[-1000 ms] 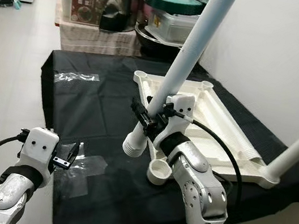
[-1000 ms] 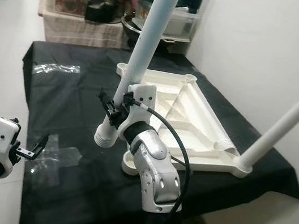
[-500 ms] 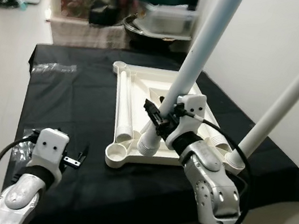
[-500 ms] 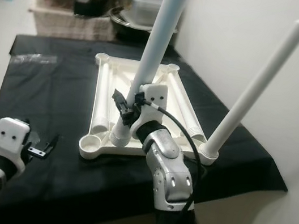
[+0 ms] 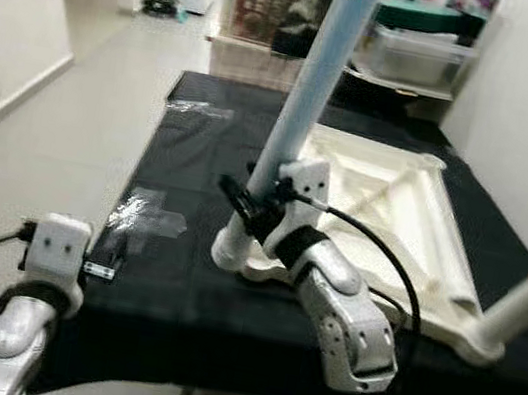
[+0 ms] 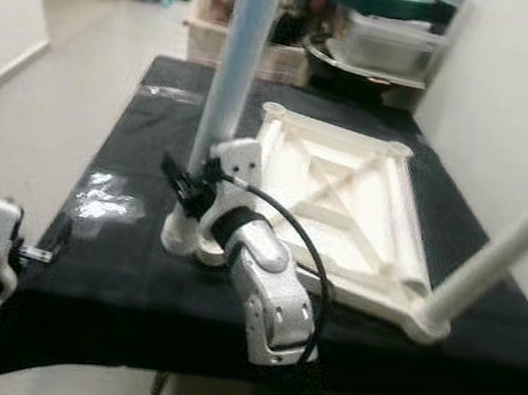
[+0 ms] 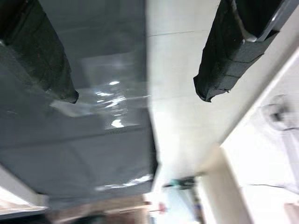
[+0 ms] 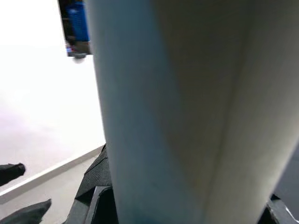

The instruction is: Building children table

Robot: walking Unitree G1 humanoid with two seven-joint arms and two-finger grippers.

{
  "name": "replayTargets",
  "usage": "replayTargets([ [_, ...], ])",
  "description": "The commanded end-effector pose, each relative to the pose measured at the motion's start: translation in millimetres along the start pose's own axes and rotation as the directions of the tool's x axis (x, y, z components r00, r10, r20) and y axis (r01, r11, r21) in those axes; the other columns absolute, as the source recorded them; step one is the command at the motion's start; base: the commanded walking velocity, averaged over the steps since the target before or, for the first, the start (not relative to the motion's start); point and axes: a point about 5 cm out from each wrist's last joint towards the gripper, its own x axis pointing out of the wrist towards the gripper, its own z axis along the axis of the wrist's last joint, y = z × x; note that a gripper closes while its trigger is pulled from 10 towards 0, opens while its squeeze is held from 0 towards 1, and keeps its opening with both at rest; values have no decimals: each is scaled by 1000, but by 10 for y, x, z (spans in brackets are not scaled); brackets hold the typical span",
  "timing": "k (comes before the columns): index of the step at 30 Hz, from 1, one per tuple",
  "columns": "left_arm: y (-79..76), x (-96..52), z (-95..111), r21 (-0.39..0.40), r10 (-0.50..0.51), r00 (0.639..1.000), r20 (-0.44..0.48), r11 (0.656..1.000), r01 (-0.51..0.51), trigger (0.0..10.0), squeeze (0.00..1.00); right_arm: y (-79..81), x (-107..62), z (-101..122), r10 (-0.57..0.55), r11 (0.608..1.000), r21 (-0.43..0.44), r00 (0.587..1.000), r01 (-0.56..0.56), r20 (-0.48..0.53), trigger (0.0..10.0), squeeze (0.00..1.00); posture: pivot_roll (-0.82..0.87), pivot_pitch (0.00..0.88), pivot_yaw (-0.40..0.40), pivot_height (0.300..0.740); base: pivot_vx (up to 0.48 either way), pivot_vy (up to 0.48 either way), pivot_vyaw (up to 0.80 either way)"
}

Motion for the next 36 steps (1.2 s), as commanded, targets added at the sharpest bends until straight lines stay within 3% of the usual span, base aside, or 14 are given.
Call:
replayTargets([
  [1,-14,4,-21,2,0,1000,-9,1000,0,10000,0,-47,-17,17,-18,1000,-16,1000,19,14,10000,0,60,0,-73,740,0,0,800],
  [5,-26,11,-21,12,6,1000,-8,1000,-6,10000,0,-52,-22,19,-25,1000,-8,999,26,28,10000,0,59,0,-69,740,0,0,747],
  [15,-93,36,0,17,-14,1000,2,1000,14,10000,0,-113,-27,22,-71,997,17,997,71,43,10000,0,58,0,-65,740,0,0,0],
  [26,-126,63,5,28,-18,1000,7,999,18,10000,0,-96,-7,13,-66,998,-19,997,67,46,10000,0,61,0,-63,740,0,-479,125],
  [30,-121,71,14,17,-9,1000,14,1000,9,10000,0,-88,-4,12,-61,998,-32,997,62,46,10000,0,60,0,-63,740,0,0,800],
  [36,-98,101,38,1,23,999,34,1000,-23,10000,0,-112,-8,11,-65,998,-4,997,65,51,10000,0,56,0,-64,740,0,0,0],
])
